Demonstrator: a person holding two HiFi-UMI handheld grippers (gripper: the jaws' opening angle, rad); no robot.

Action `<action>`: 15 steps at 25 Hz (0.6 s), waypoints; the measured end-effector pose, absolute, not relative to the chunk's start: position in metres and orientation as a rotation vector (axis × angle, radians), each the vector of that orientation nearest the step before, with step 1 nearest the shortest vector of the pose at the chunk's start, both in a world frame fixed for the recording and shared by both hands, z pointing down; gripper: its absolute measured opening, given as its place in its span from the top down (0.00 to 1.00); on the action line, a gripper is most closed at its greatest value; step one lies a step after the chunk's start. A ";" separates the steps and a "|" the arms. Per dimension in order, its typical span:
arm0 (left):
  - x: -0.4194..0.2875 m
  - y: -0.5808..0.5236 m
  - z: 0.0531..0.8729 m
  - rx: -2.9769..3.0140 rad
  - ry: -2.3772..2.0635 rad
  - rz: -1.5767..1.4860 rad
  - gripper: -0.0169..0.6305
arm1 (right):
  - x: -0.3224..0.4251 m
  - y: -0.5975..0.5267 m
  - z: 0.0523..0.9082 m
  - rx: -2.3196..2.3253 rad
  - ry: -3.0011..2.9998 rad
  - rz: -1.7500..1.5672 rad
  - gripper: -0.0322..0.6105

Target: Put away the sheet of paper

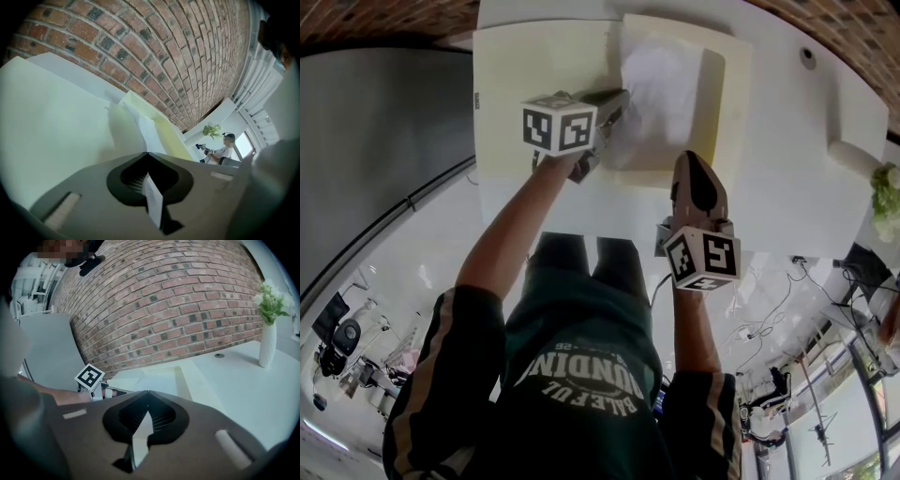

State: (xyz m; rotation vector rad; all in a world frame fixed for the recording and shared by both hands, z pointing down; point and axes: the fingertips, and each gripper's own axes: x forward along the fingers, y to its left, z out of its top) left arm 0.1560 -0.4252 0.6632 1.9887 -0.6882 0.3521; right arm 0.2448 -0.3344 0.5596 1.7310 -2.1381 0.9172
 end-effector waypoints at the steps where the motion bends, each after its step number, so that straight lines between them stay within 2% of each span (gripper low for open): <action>1: 0.157 -0.425 0.664 1.984 -0.691 0.359 0.95 | 0.245 -0.334 0.559 1.732 -2.138 0.920 0.95; 6: 0.168 -0.415 0.664 1.964 -0.629 0.406 0.89 | 0.245 -0.328 0.556 1.739 -2.138 0.922 0.95; 9: 0.170 -0.407 0.658 1.975 -0.576 0.424 0.77 | 0.244 -0.323 0.549 1.745 -2.141 0.918 0.95; 15: 0.142 -0.405 0.648 2.028 -0.660 0.496 0.73 | 0.241 -0.317 0.555 1.713 -2.119 0.932 0.95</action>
